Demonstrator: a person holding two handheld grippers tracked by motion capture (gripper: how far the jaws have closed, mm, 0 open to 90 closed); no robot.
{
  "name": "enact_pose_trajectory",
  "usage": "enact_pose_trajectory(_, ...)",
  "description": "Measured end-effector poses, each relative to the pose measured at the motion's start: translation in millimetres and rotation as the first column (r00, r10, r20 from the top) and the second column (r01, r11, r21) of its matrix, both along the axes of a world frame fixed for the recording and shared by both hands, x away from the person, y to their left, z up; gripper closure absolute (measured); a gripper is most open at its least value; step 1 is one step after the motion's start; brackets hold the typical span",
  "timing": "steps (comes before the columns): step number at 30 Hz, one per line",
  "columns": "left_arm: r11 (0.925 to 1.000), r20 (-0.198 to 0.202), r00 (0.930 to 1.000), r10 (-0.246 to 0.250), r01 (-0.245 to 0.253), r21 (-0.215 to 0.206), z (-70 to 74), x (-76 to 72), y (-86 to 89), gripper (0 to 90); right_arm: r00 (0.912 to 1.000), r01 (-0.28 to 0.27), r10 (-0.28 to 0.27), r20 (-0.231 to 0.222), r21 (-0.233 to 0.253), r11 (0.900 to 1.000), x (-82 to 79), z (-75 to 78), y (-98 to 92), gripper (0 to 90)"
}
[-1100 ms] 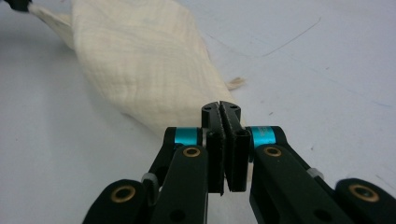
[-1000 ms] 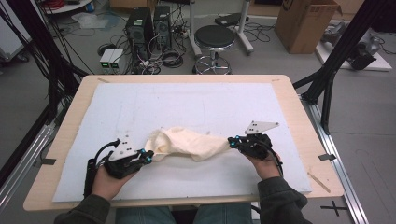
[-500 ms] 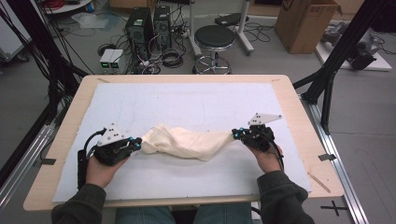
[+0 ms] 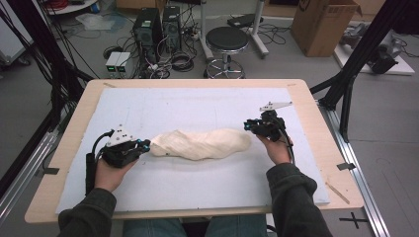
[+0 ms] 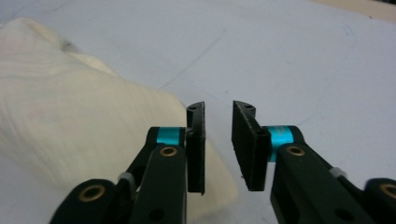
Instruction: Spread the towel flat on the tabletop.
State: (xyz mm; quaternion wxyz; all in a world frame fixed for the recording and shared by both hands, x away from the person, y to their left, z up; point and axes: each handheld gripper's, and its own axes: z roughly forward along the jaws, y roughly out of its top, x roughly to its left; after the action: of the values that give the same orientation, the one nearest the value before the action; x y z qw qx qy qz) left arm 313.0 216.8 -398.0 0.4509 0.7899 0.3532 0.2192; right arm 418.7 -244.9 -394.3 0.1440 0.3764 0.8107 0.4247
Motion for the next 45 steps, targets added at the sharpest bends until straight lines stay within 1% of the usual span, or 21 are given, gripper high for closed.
enact_pose_trajectory(3,0.9999,0.009,1.0,-0.001,0.001,-0.014,-3.0,-4.0,-1.0,86.8,0.9948,-0.094,0.091,0.046,0.065,0.994,-21.8,10.0,5.3,72.2)
enact_pose_trajectory(5,0.9999,0.007,0.9999,-0.014,0.014,-0.001,-3.7,-6.9,-2.9,86.7,0.985,-0.164,0.159,0.068,0.069,0.984,-38.2,11.7,11.8,70.3)
enact_pose_trajectory(8,0.9988,0.028,0.9986,-0.045,0.045,0.019,-1.3,-12.9,-6.2,86.7,0.9676,-0.247,0.243,0.071,0.069,0.966,-60.7,6.0,21.0,67.9)
enact_pose_trajectory(10,0.9982,0.032,0.9978,-0.057,0.057,0.019,-0.5,-16.3,-8.0,86.7,0.9583,-0.284,0.281,0.051,0.046,0.958,-72.2,-1.9,27.5,65.2)
enact_pose_trajectory(12,0.9983,0.042,0.9975,-0.056,0.056,0.018,-1.6,-19.2,-8.5,86.6,0.9467,-0.321,0.319,0.041,0.053,0.945,-80.2,-11.9,33.2,64.3)
enact_pose_trajectory(14,0.9984,0.042,0.9975,-0.057,0.057,-0.004,-4.8,-20.8,-6.7,86.7,0.9329,-0.359,0.359,0.032,0.018,0.933,-85.6,-21.8,41.5,62.6)
enact_pose_trajectory(16,0.9987,0.035,0.9981,-0.051,0.051,-0.001,-8.1,-21.9,-5.3,86.6,0.9216,-0.388,0.388,0.013,-0.009,0.922,-86.8,-29.3,51.1,60.8)
enact_pose_trajectory(17,0.9987,0.033,0.9981,-0.051,0.051,-0.002,-9.0,-21.9,-4.6,86.6,0.9179,-0.396,0.397,0.008,-0.039,0.917,-86.8,-31.4,56.5,59.6)
enact_pose_trajectory(18,0.9988,0.034,0.9982,-0.049,0.049,-0.005,-9.4,-21.8,-3.7,86.6,0.9165,-0.399,0.4,0.008,-0.065,0.915,-85.9,-33.6,61.9,57.9)
enact_pose_trajectory(19,0.9987,0.035,0.9981,-0.05,0.05,-0.005,-9.3,-21.7,-3.3,86.6,0.9195,-0.391,0.393,0.009,-0.095,0.916,-82.6,-36.1,67.8,56.3)
enact_pose_trajectory(23,0.9984,0.039,0.9977,-0.055,0.056,-0.009,-9.5,-22.4,-3.0,86.5,0.9338,-0.352,0.358,0.013,-0.147,0.924,-67.1,-44.0,82.3,55.1)
enact_pose_trajectory(25,0.9981,0.039,0.9975,-0.059,0.06,-0.014,-9.4,-22.9,-2.5,86.5,0.9377,-0.341,0.347,0.013,-0.156,0.927,-59.0,-45.9,88.6,55.8)
enact_pose_trajectory(27,0.998,0.04,0.9973,-0.062,0.062,-0.012,-9.5,-23.2,-2.0,86.4,0.9413,-0.328,0.337,0.018,-0.18,0.927,-53.2,-47.4,93.6,60.6)
enact_pose_trajectory(28,0.9979,0.04,0.9973,-0.062,0.062,-0.017,-9.8,-23.3,-2.1,86.4,0.9427,-0.324,0.333,0.02,-0.175,0.93,-50.7,-48.5,95.0,63.8)
enact_pose_trajectory(31,0.9976,0.044,0.9969,-0.066,0.067,-0.017,-9.3,-24.2,-2.1,86.4,0.9495,-0.304,0.313,0.025,-0.173,0.937,-47.6,-48.3,94.4,83.0)
enact_pose_trajectory(32,0.9976,0.048,0.9967,-0.066,0.067,-0.017,-8.8,-24.9,-2.2,86.5,0.9489,-0.308,0.315,0.021,-0.165,0.937,-46.3,-47.6,93.1,84.8)
enact_pose_trajectory(33,0.9973,0.052,0.9962,-0.069,0.071,-0.018,-7.9,-25.8,-2.0,86.5,0.9508,-0.305,0.31,0.011,-0.141,0.942,-46.1,-46.0,91.4,85.3)
enact_pose_trajectory(34,0.997,0.059,0.9956,-0.073,0.074,-0.02,-6.4,-27.1,-1.6,86.5,0.9499,-0.31,0.312,-0.001,-0.118,0.943,-46.6,-43.1,89.2,85.5)
enact_pose_trajectory(36,0.9967,0.076,0.9945,-0.073,0.075,-0.03,-2.3,-30.5,-0.9,86.5,0.9464,-0.32,0.323,0.017,-0.086,0.943,-52.1,-33.4,84.8,85.5)
enact_pose_trajectory(38,0.9961,0.092,0.9934,-0.069,0.073,-0.05,1.7,-33.0,-0.1,86.5,0.9382,-0.345,0.346,0.01,-0.045,0.937,-58.6,-20.3,79.6,85.5)
enact_pose_trajectory(45,0.9953,0.135,0.9893,-0.056,0.066,-0.071,11.5,-38.2,1.2,86.5,0.9136,-0.401,0.4,0.072,-0.006,0.916,-86.3,36.8,67.0,85.7)
